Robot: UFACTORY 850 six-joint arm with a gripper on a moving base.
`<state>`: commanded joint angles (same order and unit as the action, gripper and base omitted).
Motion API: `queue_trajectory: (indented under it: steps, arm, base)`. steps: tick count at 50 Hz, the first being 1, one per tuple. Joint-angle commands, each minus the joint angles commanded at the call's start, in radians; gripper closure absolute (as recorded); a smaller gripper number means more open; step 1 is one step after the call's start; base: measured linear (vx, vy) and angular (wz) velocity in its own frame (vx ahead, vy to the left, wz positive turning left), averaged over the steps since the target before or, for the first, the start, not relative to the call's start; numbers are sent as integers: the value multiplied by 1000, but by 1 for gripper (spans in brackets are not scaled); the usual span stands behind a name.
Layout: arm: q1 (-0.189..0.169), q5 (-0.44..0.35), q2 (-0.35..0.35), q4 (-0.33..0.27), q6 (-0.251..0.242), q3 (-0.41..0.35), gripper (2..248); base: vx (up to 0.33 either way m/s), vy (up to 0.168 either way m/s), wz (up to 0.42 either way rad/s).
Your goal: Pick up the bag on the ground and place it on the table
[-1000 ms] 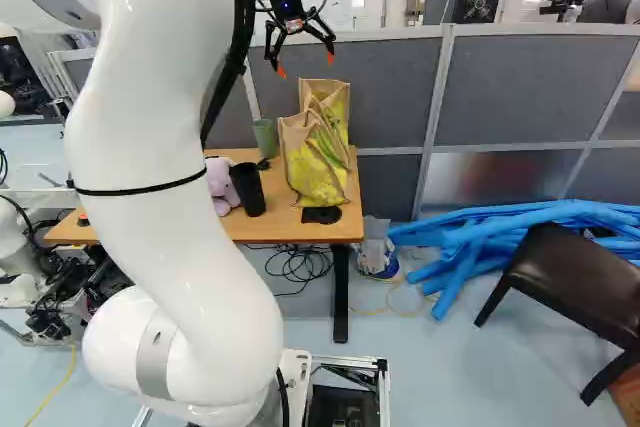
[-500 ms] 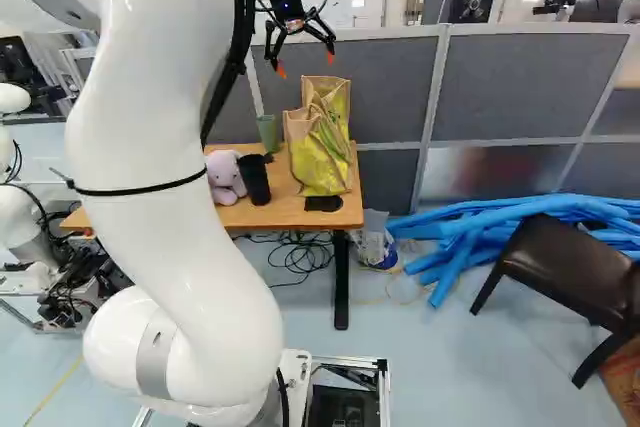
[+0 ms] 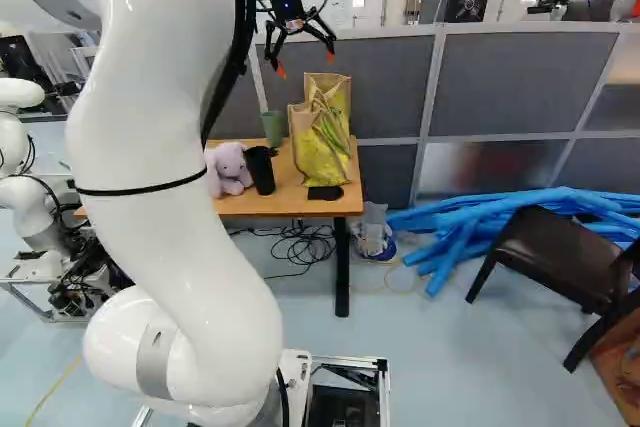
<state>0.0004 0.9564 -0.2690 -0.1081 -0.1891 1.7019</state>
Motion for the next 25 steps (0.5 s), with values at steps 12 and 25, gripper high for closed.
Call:
queue_trajectory:
  steps: [12, 25]
  arm:
    - [0, 0, 0, 0, 0, 0, 3]
    - [0, 0, 0, 0, 0, 0, 3]
  base:
    - [-128, 32, 15]
    - [-125, 67, -6]
